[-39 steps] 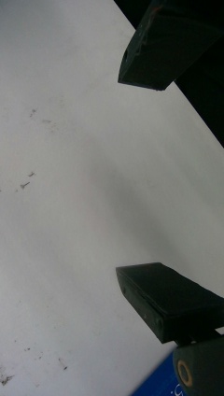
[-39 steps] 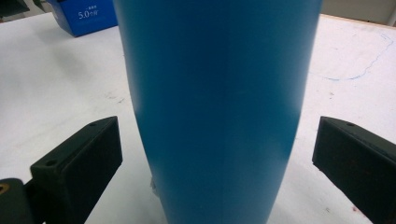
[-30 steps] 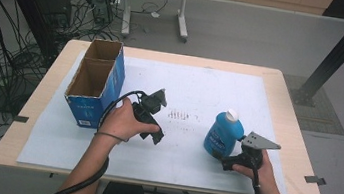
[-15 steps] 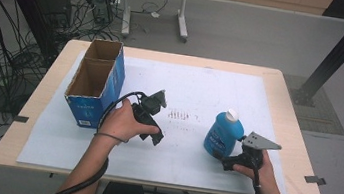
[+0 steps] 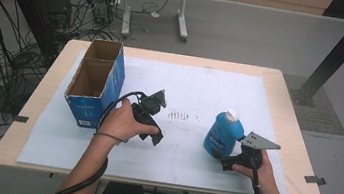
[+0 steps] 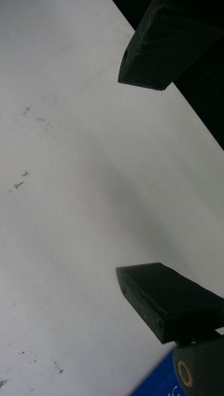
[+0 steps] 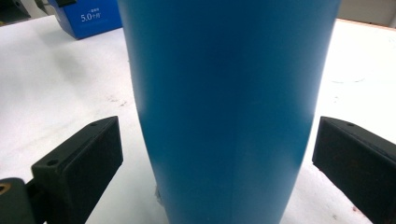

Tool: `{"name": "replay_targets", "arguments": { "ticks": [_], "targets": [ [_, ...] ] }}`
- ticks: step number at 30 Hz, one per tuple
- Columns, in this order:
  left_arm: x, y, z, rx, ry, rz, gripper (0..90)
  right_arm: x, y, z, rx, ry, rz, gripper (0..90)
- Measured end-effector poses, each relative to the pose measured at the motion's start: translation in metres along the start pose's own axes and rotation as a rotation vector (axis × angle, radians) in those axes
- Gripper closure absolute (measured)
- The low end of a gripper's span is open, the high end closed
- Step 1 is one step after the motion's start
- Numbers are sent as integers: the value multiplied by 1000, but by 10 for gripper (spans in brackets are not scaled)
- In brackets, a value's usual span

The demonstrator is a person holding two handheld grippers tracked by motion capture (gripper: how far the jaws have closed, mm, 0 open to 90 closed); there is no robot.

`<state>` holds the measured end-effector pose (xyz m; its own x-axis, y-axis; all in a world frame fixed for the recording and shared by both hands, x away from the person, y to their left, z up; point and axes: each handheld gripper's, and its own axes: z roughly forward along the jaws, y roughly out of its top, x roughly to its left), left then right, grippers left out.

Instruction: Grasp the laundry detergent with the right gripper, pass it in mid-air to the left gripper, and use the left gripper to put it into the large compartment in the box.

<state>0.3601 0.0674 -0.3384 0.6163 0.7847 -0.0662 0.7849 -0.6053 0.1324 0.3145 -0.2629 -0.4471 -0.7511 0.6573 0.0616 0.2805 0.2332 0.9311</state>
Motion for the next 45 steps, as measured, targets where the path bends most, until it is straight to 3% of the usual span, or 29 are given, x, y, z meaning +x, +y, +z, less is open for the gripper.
{"name": "replay_targets", "arguments": {
  "ticks": [45],
  "targets": [
    [-2, 1, -1, -2, 1, 1, 78, 1, 1, -3, -9, -5, 0, 13]
  ]
}}
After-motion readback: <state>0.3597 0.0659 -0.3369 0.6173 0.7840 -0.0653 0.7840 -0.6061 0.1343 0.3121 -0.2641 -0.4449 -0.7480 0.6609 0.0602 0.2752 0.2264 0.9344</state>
